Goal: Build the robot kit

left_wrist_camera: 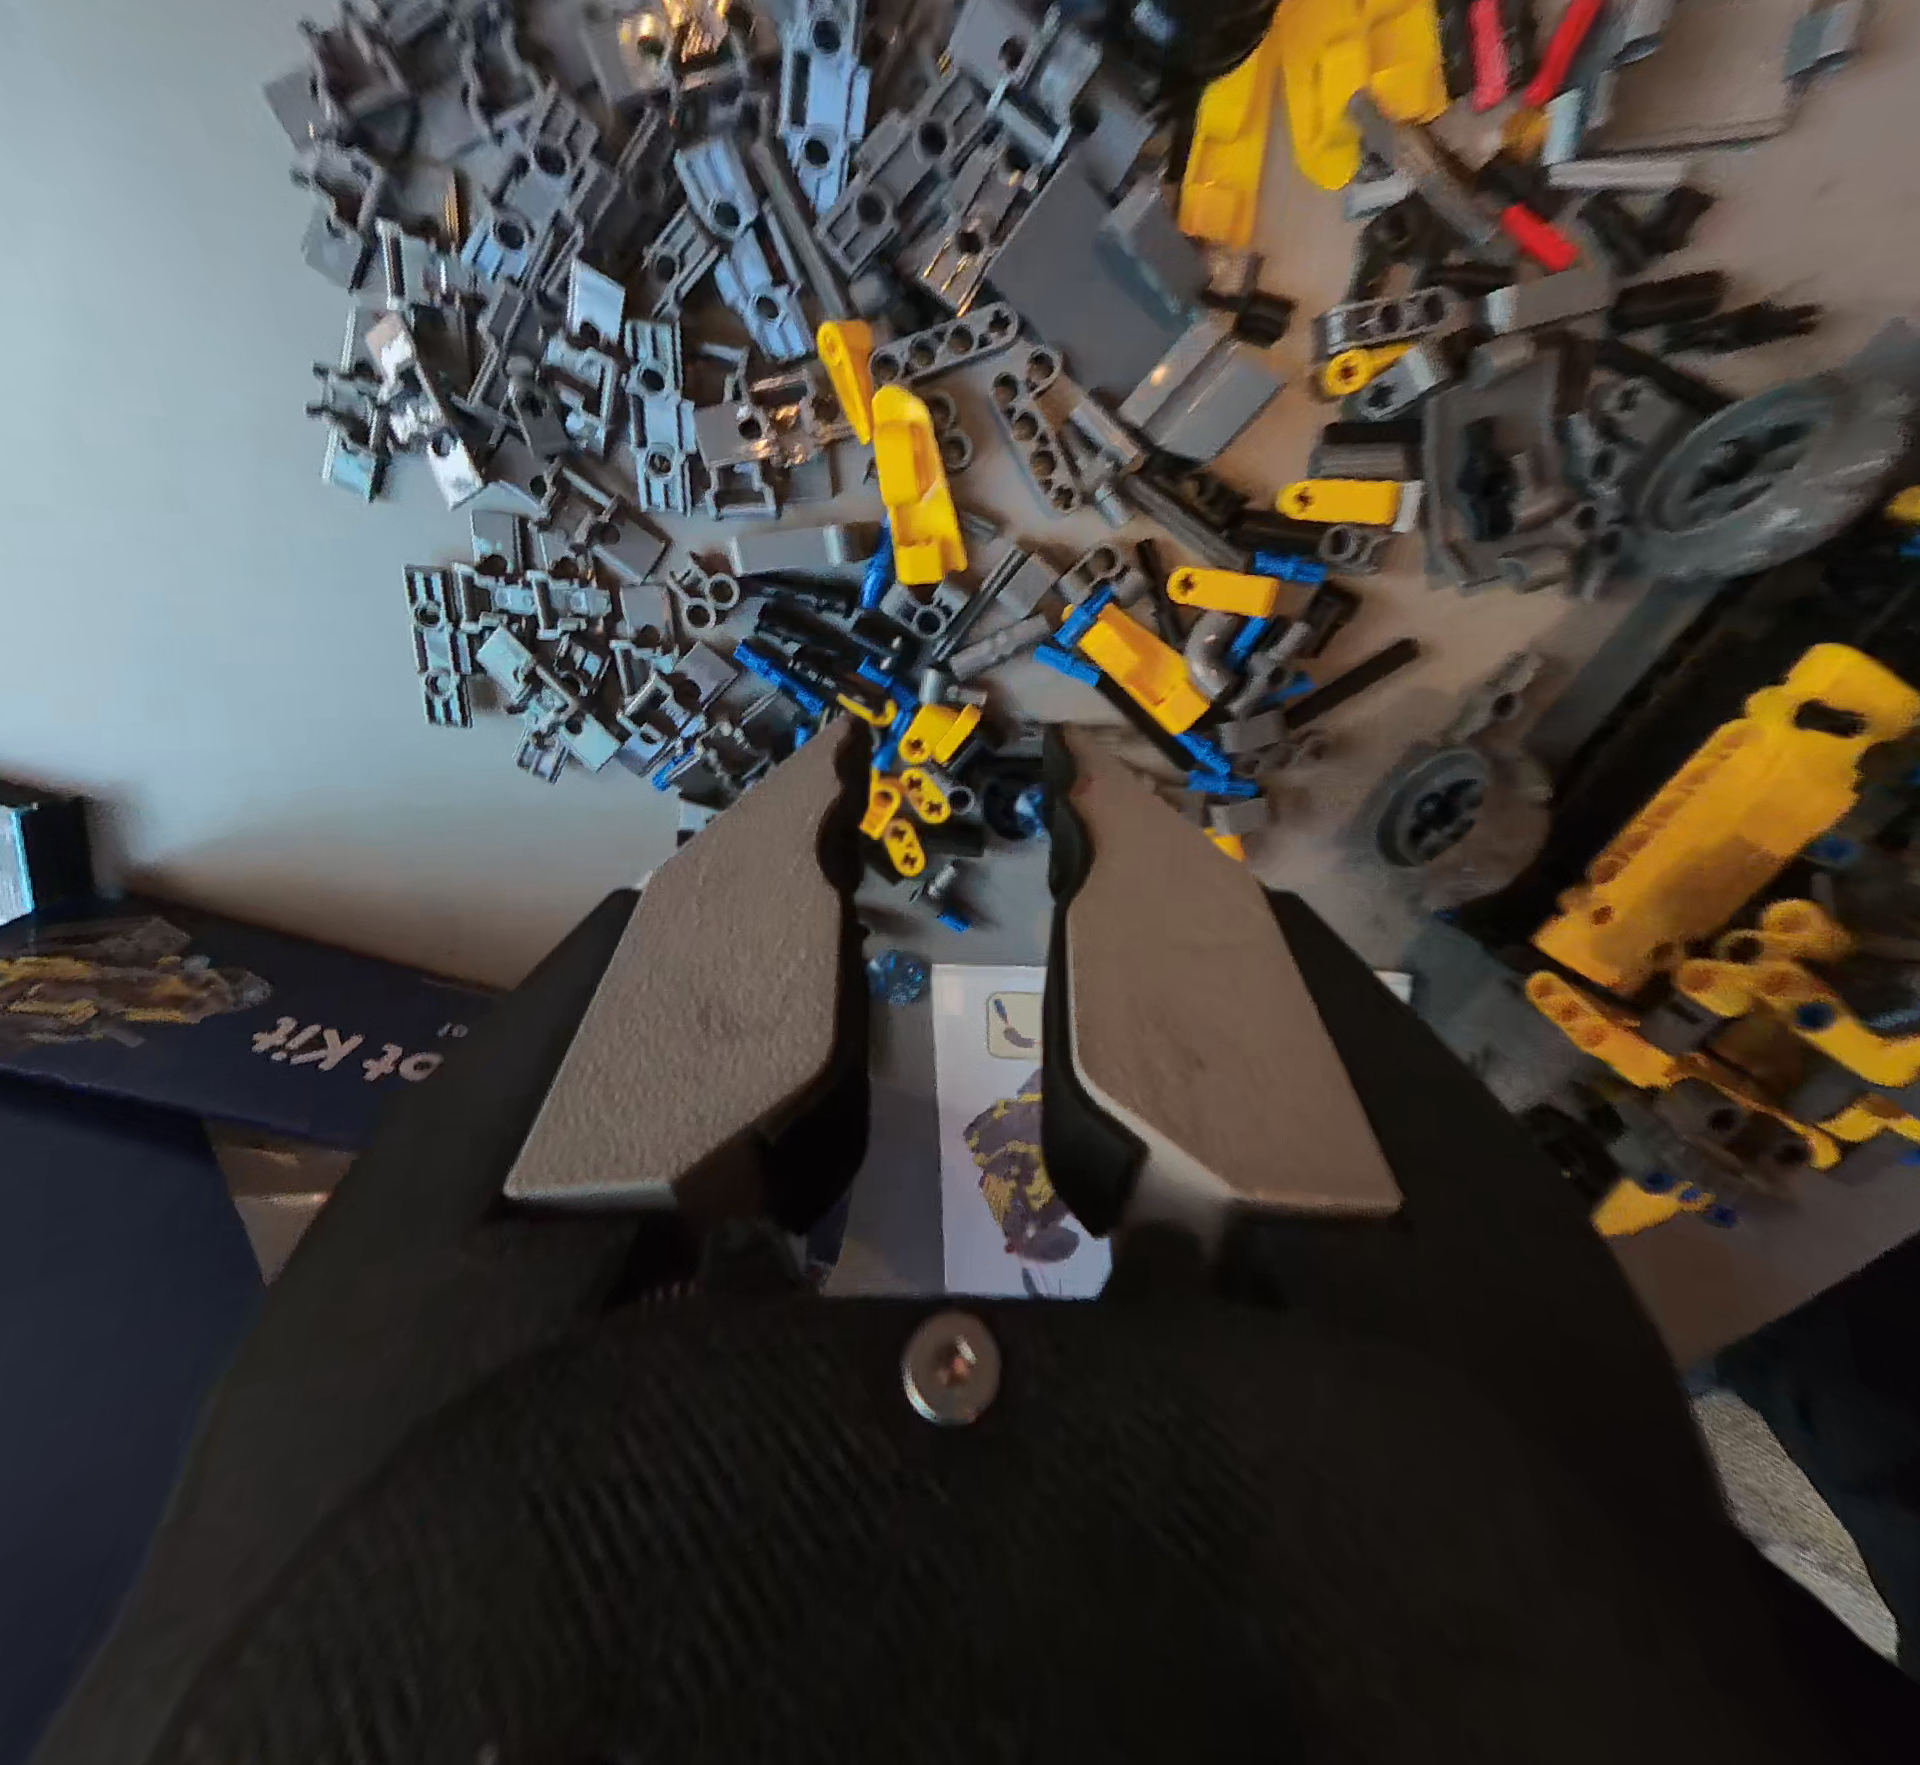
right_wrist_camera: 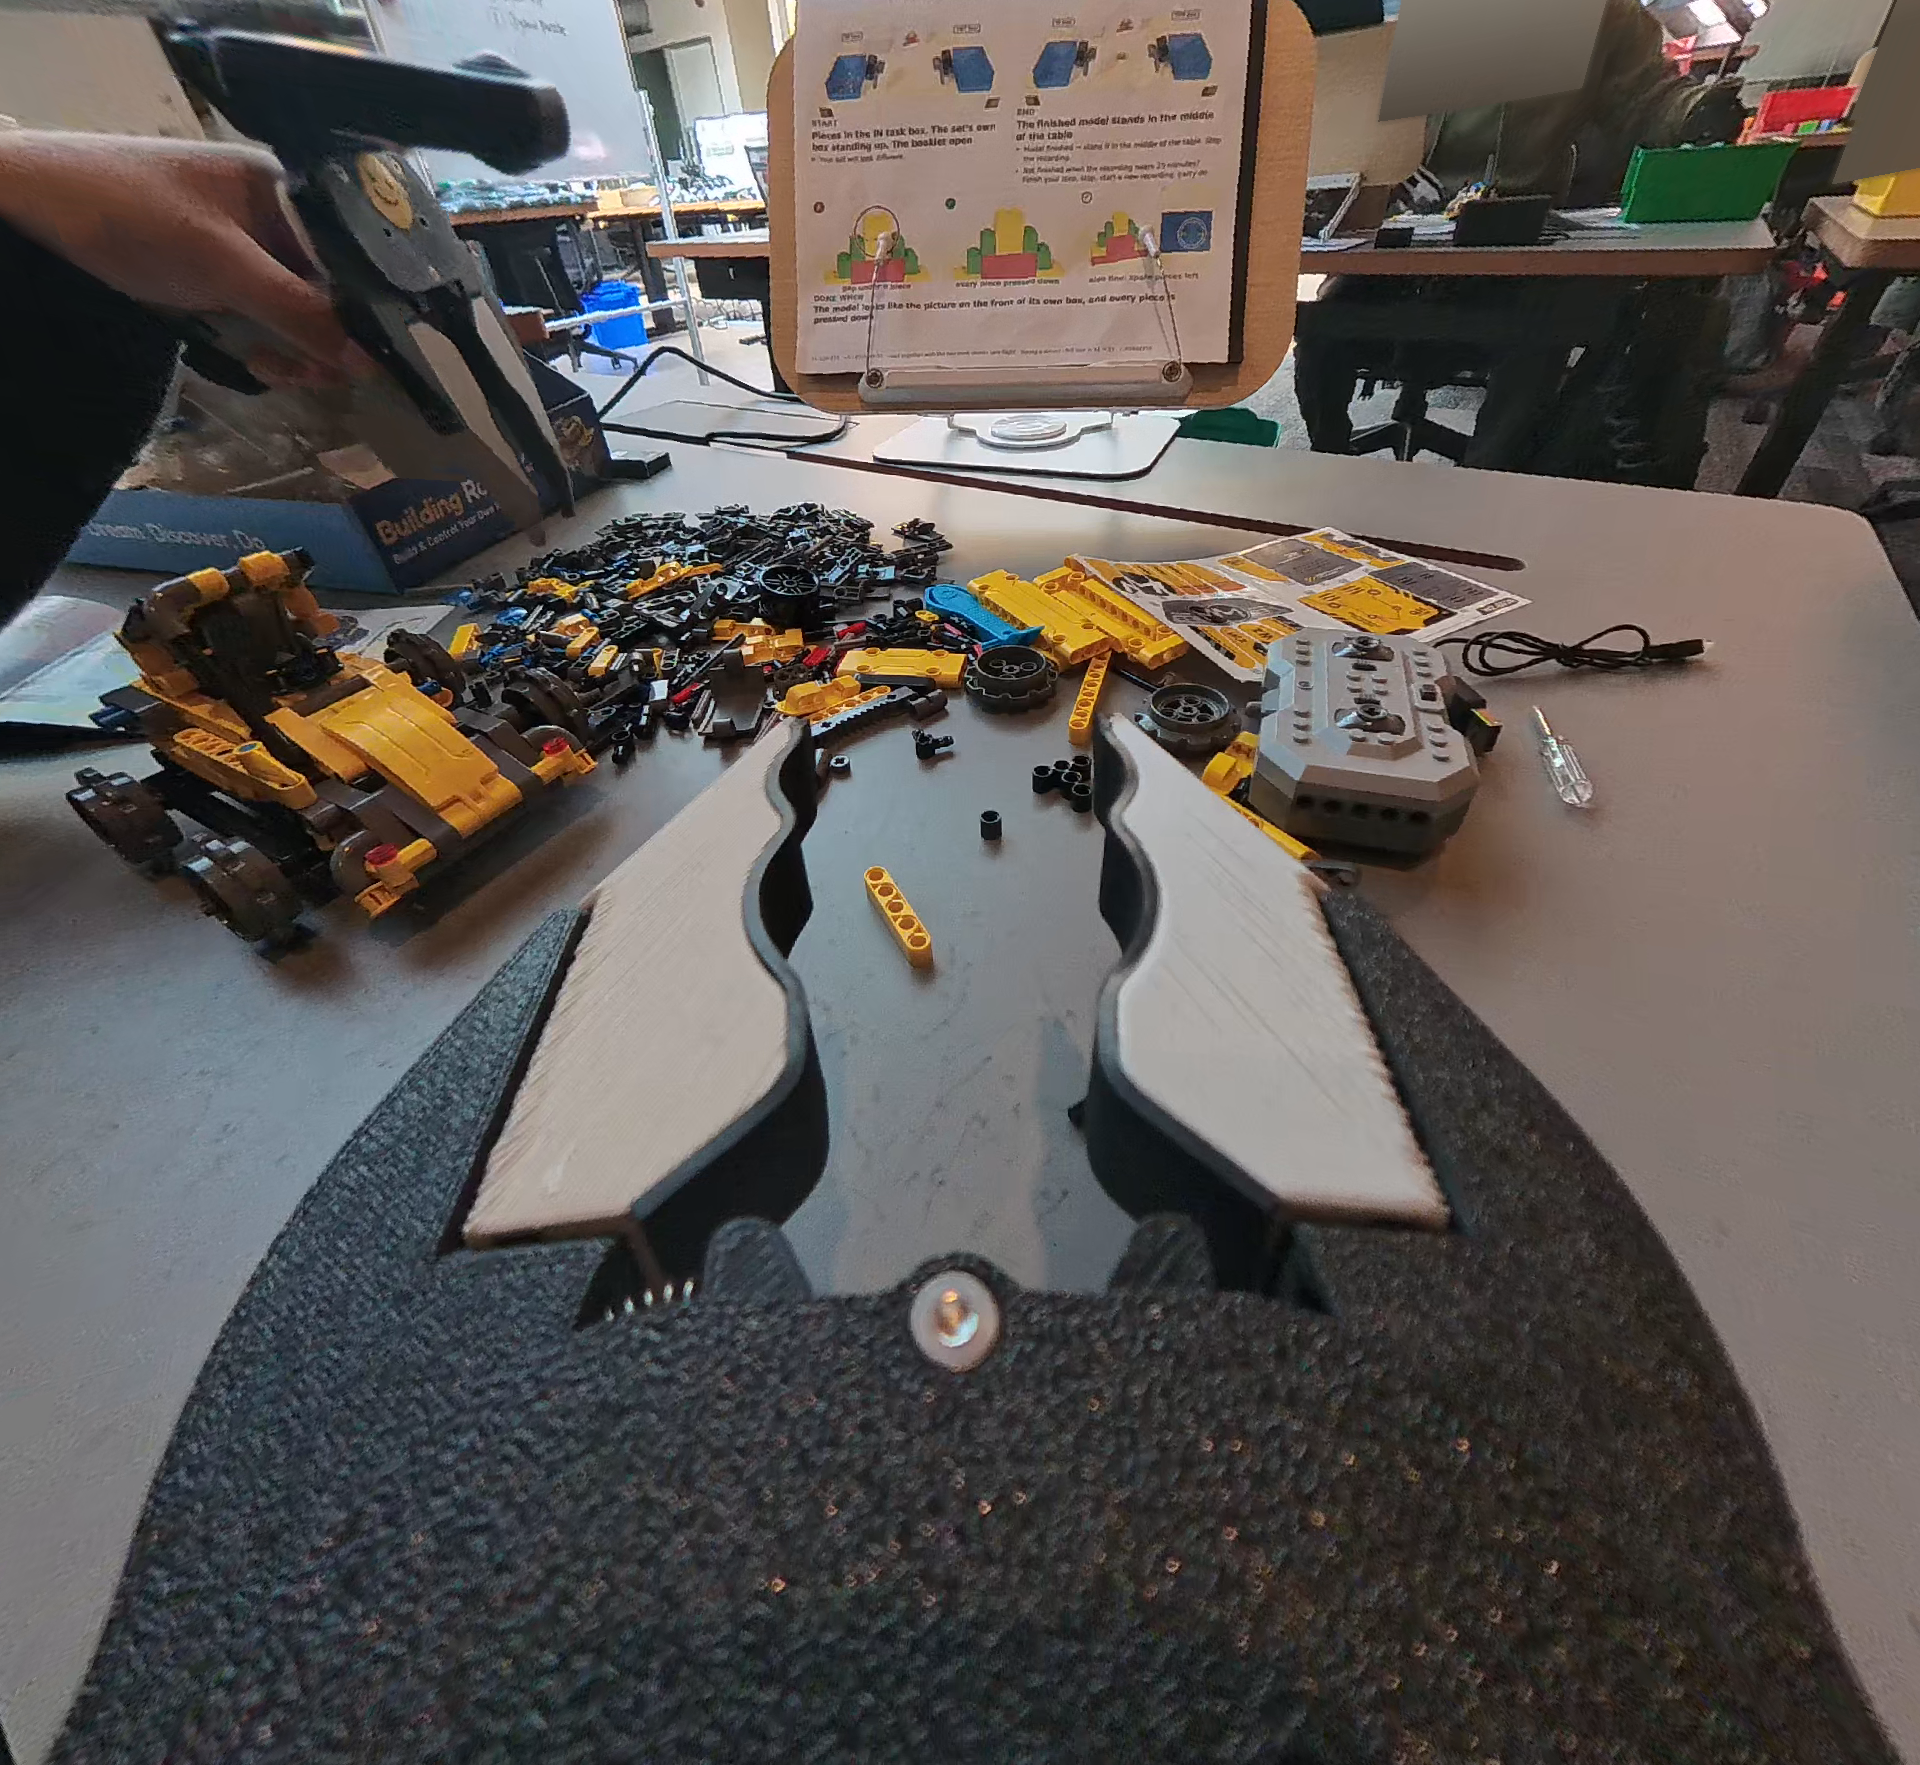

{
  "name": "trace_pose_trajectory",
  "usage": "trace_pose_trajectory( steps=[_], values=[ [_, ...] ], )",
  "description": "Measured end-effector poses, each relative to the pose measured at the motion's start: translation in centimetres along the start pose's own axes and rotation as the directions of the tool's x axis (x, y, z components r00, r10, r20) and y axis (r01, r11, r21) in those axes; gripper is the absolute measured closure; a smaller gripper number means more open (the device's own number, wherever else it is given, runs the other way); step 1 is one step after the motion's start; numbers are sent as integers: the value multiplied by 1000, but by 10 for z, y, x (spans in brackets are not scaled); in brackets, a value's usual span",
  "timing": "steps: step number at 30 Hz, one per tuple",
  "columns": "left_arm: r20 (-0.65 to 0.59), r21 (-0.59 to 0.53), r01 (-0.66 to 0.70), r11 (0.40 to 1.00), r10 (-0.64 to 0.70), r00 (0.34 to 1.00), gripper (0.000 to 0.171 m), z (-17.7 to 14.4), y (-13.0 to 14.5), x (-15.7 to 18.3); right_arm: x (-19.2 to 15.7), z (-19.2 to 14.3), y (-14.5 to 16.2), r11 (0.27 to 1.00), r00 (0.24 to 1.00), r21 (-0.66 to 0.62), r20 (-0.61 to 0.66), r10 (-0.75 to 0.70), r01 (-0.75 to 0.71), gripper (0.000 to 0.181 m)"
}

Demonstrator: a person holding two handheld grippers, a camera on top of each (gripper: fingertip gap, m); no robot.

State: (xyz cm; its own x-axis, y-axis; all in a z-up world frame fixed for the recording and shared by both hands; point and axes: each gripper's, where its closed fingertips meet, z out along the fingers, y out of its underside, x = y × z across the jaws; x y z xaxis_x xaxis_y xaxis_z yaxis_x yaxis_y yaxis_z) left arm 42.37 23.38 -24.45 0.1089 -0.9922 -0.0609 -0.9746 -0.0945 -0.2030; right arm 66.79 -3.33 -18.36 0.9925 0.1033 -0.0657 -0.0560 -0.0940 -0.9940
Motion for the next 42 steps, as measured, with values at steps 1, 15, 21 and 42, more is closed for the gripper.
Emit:
trace_pose_trajectory(
  steps=[1, 15, 21, 42],
  values=[
    [16, -32, 11, 999, -11, 1000, 140, 4, 6, -5, 0, 0, 0, 1000, 1000, 0, 0, 0, 0, 129],
    [160, -101, 129, 987, -111, 981, 165, 16, 18, -36, -1, 0, 0, 1000, 1000, 2, 10, 4, -4, 129],
    [157, -41, 81, 996, -74, 985, 164, 7, 0, -26, -4, -2, -2, 999, 999, 9, 1, -35, 35, 129],
    [103, 100, -8, 995, -3, 995, 163, -20, -24, -4, 9, 4, 8, 995, 991, -73, -112, -78, 70, 124]
  ],
)
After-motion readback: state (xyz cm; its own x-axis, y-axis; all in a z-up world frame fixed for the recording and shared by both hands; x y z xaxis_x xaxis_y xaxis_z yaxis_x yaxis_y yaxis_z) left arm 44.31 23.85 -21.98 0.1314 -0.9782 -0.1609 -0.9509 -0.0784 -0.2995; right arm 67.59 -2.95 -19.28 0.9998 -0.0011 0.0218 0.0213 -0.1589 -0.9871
